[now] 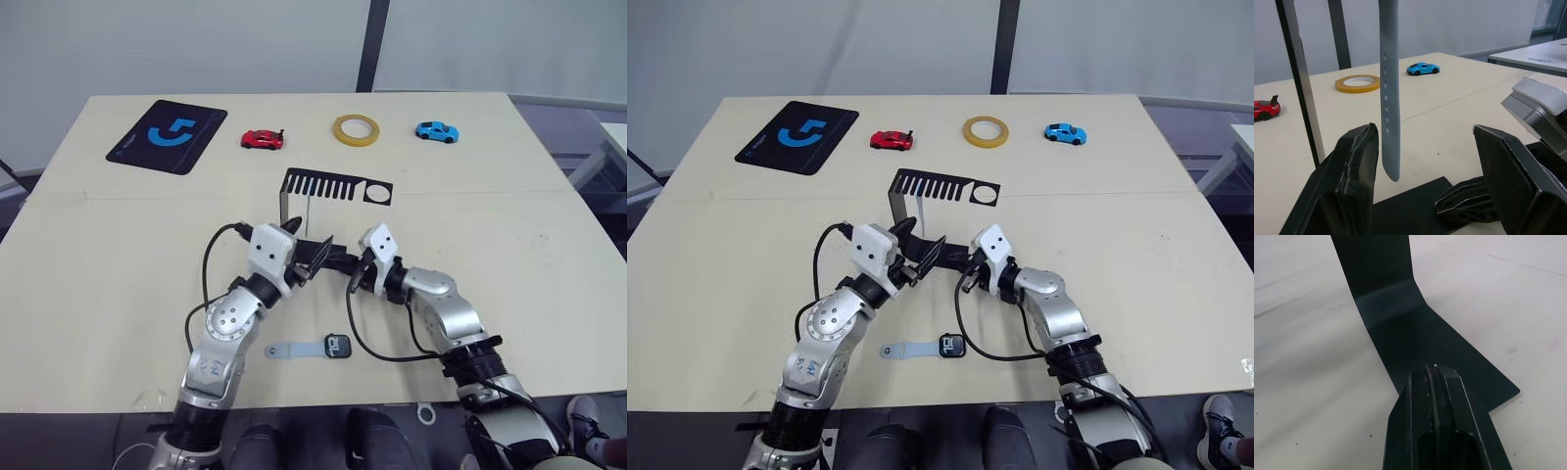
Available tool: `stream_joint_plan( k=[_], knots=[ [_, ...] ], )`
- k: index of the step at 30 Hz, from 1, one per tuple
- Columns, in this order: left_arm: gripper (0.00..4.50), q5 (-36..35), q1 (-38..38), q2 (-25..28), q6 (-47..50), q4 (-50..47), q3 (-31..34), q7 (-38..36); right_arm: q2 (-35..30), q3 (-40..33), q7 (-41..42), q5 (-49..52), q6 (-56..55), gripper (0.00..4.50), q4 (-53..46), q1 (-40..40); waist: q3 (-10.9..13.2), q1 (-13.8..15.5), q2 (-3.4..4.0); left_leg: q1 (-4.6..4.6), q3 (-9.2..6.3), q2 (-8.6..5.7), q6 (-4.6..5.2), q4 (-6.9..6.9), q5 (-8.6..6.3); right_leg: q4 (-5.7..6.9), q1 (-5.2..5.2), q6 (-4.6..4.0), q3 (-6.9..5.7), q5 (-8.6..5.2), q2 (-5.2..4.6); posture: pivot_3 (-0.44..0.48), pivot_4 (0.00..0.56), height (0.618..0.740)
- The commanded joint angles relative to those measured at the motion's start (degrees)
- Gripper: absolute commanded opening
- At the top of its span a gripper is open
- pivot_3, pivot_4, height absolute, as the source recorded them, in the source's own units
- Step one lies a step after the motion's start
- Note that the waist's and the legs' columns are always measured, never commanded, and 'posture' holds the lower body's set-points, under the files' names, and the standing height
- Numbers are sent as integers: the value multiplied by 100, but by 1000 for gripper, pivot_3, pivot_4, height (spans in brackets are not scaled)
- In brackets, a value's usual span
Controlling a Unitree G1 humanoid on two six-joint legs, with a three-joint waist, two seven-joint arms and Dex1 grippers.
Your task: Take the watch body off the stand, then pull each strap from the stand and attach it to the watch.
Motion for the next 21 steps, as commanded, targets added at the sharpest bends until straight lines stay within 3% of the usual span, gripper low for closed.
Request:
stream_joint_plan(
  k=[1,20,21],
  knots=[
    [3297,149,-128,-145,-144,42,-89,143,54,161,28,-100,165,0,40,124,0,2,0,0,0,0,0,0,0,-1,0,0,0,0,0,0,150,737],
    [3297,288,-515,-351,-635,665,17,379,43,231,63,-93,304,0,-34,186,0,1,0,-1,-1,0,1,0,0,-3,0,0,-2,0,-2,0,150,737],
    [3042,289,-516,-357,-652,675,14,385,45,237,65,-96,304,0,-30,188,0,1,0,-1,-1,0,1,0,0,-4,0,0,-2,0,-2,0,150,737]
  ],
)
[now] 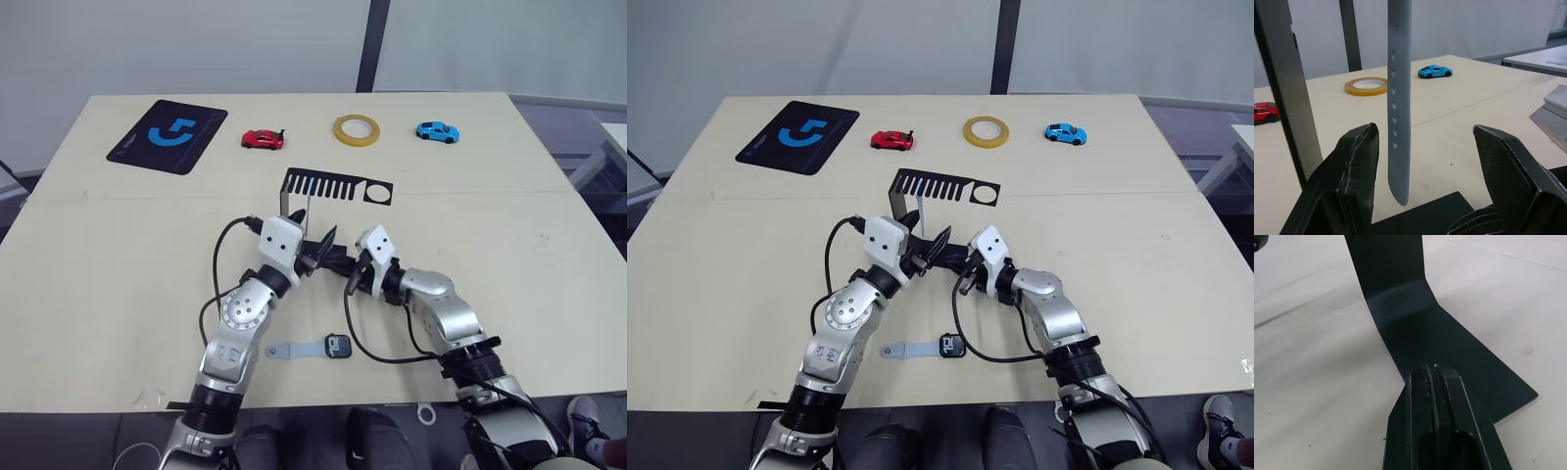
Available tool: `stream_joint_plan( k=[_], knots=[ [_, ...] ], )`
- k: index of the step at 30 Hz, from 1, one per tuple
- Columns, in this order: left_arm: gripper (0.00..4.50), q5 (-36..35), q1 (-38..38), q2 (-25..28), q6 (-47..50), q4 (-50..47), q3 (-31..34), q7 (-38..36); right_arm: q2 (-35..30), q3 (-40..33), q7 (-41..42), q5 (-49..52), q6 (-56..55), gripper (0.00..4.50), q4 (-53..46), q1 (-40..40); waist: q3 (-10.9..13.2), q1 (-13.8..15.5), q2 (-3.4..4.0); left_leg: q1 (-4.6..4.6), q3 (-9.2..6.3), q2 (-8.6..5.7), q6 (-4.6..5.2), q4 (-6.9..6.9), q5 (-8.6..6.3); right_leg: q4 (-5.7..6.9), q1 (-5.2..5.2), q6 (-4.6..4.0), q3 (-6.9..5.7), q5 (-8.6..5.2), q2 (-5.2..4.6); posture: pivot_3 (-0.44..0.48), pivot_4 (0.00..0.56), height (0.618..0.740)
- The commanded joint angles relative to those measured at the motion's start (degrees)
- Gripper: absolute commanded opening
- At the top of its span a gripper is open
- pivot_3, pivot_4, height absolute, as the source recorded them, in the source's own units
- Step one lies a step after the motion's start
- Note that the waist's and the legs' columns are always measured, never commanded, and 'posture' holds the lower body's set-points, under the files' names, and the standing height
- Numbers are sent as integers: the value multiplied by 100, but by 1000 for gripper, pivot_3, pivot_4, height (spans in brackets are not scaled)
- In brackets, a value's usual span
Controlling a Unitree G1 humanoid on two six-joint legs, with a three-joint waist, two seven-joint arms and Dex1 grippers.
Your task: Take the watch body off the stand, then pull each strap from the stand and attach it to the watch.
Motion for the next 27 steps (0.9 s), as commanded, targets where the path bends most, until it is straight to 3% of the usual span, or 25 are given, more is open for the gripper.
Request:
stream_joint_plan(
  k=[1,2,7,20,27],
  knots=[
    [2769,41,-83,-62,-209,-109,48,41,24,137,41,-92,174,0,120,152,0,0,0,0,0,0,0,0,0,0,0,0,0,0,0,0,150,737],
    [2474,54,-90,-63,-241,-96,45,51,26,143,44,-95,176,0,123,155,0,1,0,0,0,0,0,0,0,0,0,0,0,0,0,0,150,737],
    [17,73,-102,-82,-332,-58,59,100,17,171,58,-100,205,0,82,226,0,3,0,0,-1,0,0,0,0,-1,0,0,-1,0,-1,0,150,737],
    [17,-54,-218,-90,-704,-58,200,-3,12,202,31,-106,277,0,44,291,0,3,0,0,-2,0,1,0,0,-4,1,0,-2,0,-1,0,150,737],
    [17,-393,65,198,-567,-431,228,-526,19,196,-5,-103,286,0,70,281,0,-3,0,0,-1,1,1,-3,-1,-4,1,0,-3,0,-2,0,150,737]
  ],
)
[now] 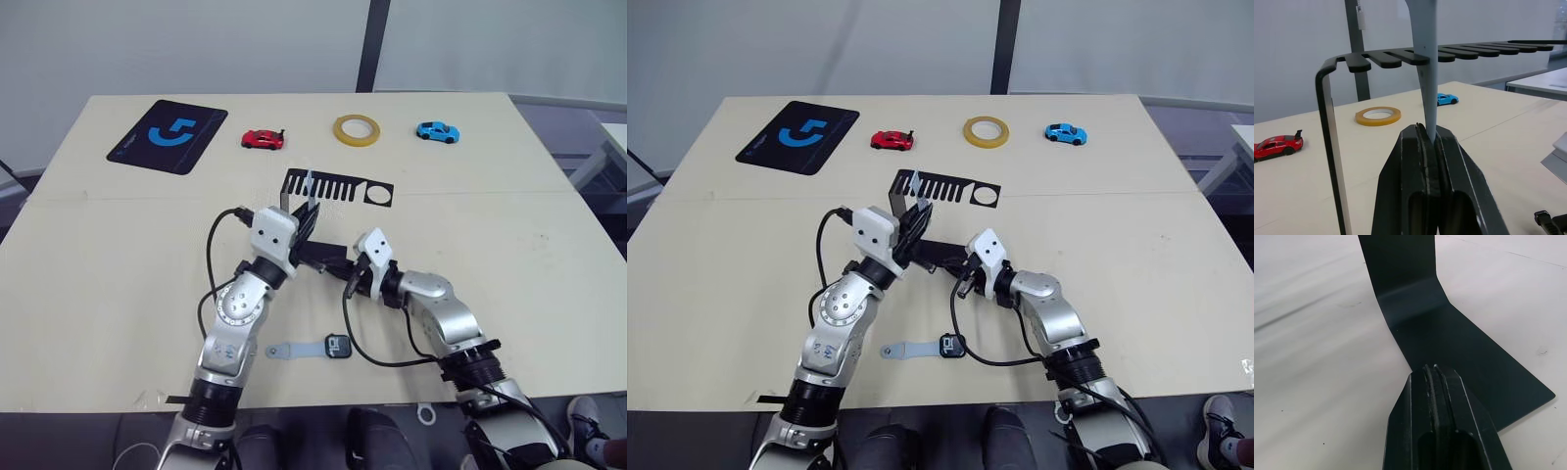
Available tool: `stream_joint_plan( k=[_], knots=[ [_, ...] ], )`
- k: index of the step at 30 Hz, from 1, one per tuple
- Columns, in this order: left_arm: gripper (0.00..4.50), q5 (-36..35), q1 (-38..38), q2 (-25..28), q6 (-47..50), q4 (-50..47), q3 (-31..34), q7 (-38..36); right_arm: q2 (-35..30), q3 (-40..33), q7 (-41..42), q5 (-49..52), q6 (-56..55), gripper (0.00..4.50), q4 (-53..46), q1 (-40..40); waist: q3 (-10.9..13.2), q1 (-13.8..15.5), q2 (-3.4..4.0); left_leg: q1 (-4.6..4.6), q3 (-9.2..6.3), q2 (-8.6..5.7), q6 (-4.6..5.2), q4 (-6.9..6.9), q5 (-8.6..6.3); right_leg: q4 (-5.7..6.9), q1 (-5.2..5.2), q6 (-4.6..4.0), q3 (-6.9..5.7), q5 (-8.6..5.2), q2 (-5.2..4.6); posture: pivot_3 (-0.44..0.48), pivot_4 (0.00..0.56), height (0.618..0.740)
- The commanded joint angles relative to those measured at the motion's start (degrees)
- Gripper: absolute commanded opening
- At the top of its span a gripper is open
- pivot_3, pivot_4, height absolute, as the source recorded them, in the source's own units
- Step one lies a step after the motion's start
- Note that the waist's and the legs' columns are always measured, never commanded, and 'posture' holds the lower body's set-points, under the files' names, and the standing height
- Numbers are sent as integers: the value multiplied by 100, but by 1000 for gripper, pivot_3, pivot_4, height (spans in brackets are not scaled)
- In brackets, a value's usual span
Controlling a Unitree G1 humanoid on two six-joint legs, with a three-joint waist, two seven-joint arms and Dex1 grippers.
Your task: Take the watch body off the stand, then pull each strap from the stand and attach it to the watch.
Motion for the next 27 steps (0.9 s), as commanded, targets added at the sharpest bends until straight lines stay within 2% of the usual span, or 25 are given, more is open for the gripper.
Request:
stream_joint_plan(
  k=[1,9,12,16,21,26,27],
  knots=[
    [17,-413,213,214,58,-501,65,-492,16,106,-15,-106,231,0,231,176,0,-4,0,0,0,0,0,0,0,0,0,0,0,0,0,0,150,737],
    [17,-1871,482,1126,306,-830,557,-2120,48,79,-51,-92,189,0,294,143,0,-8,1,1,0,5,0,-3,0,-2,0,-1,-2,0,-2,0,150,737],
    [17,-2649,589,1580,776,-992,831,-2769,53,68,-12,-60,153,0,256,147,0,-10,1,1,-1,7,-1,-3,-1,-2,-1,-1,-3,0,-2,0,150,737],
    [17,-3864,734,2425,1917,-1044,1276,-3603,-88,5,336,131,36,0,-95,274,2,-18,4,1,-3,10,-2,-7,-1,-1,-2,-3,-3,-2,2,0,150,737],
    [17,-4499,438,3088,2550,-649,1537,-4485,-519,-346,833,648,-64,0,-1166,766,6,43,10,-11,-16,0,-1,-7,-1,-12,-2,-3,-7,-2,-1,0,150,737],
    [17,-4588,-12,3410,2883,-194,1375,-5331,-1373,-1157,1340,1956,822,0,-2913,1931,11,110,17,-30,-20,-8,1,-10,-3,-36,-8,3,-12,2,3,0,150,737],
    [3,-4594,-80,3428,2933,-124,1349,-5452,-1528,-1330,1393,2221,990,318,-3198,2163,11,138,17,-29,-21,-7,0,-13,-4,-38,-8,4,-15,2,5,0,150,737]
  ],
)
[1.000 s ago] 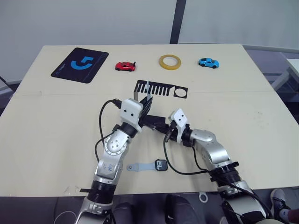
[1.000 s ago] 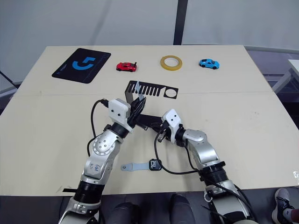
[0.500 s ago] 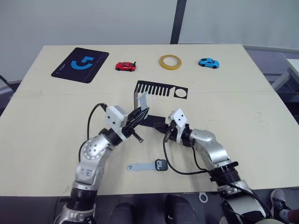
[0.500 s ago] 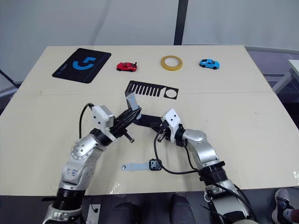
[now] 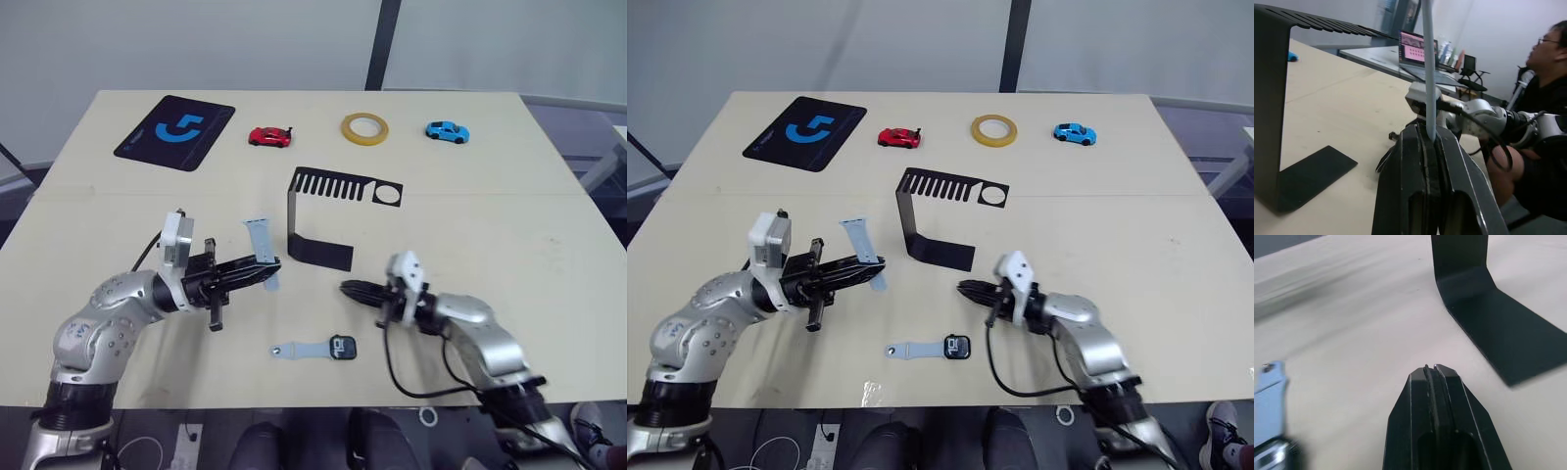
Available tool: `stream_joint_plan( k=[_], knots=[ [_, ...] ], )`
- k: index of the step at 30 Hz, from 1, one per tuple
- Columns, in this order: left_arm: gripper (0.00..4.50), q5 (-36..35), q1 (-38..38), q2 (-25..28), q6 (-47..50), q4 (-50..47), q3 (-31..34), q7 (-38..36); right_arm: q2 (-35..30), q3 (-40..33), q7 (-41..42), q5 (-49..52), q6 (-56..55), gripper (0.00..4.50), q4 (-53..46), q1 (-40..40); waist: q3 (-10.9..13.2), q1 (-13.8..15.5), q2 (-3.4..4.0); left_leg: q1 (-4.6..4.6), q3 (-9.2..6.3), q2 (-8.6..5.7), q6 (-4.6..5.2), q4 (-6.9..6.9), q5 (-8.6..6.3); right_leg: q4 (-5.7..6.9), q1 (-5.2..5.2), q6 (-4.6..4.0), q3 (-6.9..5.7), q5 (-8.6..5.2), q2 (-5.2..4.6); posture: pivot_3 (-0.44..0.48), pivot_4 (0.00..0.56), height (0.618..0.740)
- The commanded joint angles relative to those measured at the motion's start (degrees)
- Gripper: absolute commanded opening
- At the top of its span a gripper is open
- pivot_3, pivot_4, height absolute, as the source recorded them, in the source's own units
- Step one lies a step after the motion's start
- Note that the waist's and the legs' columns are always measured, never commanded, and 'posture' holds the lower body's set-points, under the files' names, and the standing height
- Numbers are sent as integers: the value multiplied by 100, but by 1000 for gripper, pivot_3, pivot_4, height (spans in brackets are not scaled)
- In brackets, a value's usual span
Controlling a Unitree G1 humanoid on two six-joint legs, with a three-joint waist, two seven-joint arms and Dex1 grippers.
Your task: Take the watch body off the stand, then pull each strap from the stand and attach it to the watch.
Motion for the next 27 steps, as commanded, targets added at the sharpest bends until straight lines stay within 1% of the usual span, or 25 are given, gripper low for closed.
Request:
stream_joint_plan(
  k=[1,2,3,4,6,7,9,10,13,15,17,19,22,24,27],
  knots=[
    [0,-136,-214,81,146,143,-38,-501,-406,-726,170,957,492,652,-1185,610,1,35,-1,-2,0,1,-1,-2,0,-5,0,0,-3,0,3,0,150,737],
    [0,-142,-294,68,188,202,-58,-581,-569,-970,158,1292,742,927,-1489,873,1,40,-1,-2,0,4,-2,-4,-1,-8,1,0,-5,0,6,0,150,737],
    [0,-155,-359,52,233,242,-76,-647,-705,-1180,158,1490,841,1489,-1771,1131,2,39,-1,-3,2,3,-2,-4,-1,-10,0,0,-5,0,5,0,150,737],
    [0,-157,-420,38,269,269,-99,-706,-766,-1374,86,1593,859,1894,-1990,1333,2,41,-2,-2,2,3,-2,-4,-1,-12,0,0,-5,0,6,0,150,737],
    [0,-163,-506,-5,336,273,-142,-787,-828,-1883,-176,2306,1224,2969,-2461,1812,3,39,-4,-2,2,4,-2,-4,-1,-23,0,0,-5,0,7,0,150,737],
    [0,-158,-530,-28,355,251,-168,-823,-809,-2205,-376,2705,1365,3375,-2704,2098,3,42,-4,1,2,4,-2,-4,-1,-36,2,0,-3,0,7,0,150,737],
    [0,-186,-554,-61,423,225,-172,-863,-843,-2681,-569,3126,1466,4399,-3126,2663,3,67,-4,1,1,3,-2,-4,-1,-34,3,0,0,0,5,0,150,737],
    [0,-194,-569,-67,451,218,-173,-887,-877,-2883,-645,3361,1546,4456,-3264,2941,4,71,-6,3,-1,3,-2,-5,-1,-34,4,0,0,0,6,0,150,737],
    [0,-171,-614,-2,567,215,-224,-1019,-830,-3377,-760,3629,1484,4456,-3522,3641,4,76,-7,6,-1,1,-1,-4,-1,-35,8,-1,6,1,6,0,150,737],
    [0,-136,-666,-27,608,237,-271,-1057,-773,-3456,-873,3724,1421,4456,-3590,3848,4,80,-7,7,-1,0,1,-4,-3,-36,8,-1,9,1,6,0,150,737],
    [0,-122,-713,-94,645,236,-327,-1057,-716,-3348,-1041,3787,1380,4456,-3638,3846,5,72,-8,7,-1,1,1,-4,-3,-36,8,-1,9,2,7,0,150,737],
    [0,-173,-756,-174,764,185,-414,-1031,-637,-3091,-1312,3996,1428,4456,-3719,3647,5,70,-8,8,0,0,1,-4,-2,-35,7,-2,12,2,6,0,150,737],
    [0,-254,-906,-382,1062,162,-551,-804,-550,-2580,-1860,4596,1607,4456,-3826,3167,5,71,-9,7,-2,0,1,-4,-2,-35,7,-2,11,2,6,0,150,737],
    [0,-182,-1002,-558,1161,178,-701,-682,-484,-2117,-2254,5107,1736,4456,-3805,2751,5,72,-9,6,-4,-1,2,-4,-1,-35,7,-2,12,2,6,0,150,737],
    [0,-34,-1093,-805,1188,225,-889,-524,-259,-1550,-2797,5521,1758,4456,-3702,2126,6,73,-10,4,-7,-1,1,-4,0,-35,7,-2,10,2,7,0,150,737]
  ],
)
